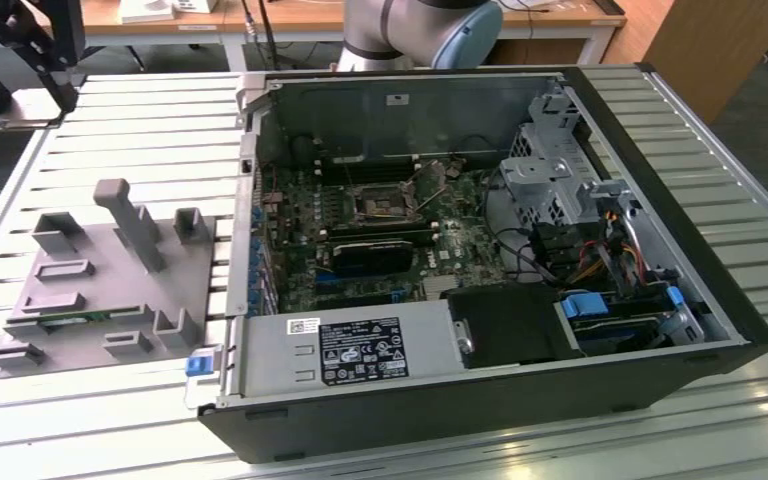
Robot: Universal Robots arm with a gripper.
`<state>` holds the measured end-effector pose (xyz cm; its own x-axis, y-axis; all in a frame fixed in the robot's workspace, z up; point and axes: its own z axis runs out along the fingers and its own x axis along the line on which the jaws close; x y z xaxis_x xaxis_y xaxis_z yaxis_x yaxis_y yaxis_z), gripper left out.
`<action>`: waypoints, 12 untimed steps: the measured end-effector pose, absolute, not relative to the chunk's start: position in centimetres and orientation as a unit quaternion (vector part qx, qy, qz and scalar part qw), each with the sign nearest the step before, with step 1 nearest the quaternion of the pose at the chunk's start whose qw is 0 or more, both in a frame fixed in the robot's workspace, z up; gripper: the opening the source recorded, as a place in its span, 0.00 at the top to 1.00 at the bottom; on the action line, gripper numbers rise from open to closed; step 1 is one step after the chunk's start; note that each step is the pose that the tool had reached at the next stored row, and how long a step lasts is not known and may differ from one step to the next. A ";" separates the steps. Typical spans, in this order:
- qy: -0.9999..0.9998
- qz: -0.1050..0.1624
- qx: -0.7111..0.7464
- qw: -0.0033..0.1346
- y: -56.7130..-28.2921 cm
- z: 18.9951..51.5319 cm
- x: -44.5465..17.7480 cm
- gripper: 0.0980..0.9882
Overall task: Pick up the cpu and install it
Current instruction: 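Pick up the cpu and move it towards the insertion slot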
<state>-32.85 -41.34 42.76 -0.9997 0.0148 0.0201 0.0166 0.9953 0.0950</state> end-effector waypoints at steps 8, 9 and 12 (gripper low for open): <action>-0.999 -0.048 -0.008 0.010 -41.3 42.8 -31.0 0.52; -0.999 -0.048 -0.008 0.010 -41.3 42.8 -30.8 0.52; -0.999 -0.048 -0.008 0.011 -41.3 42.7 -30.0 0.52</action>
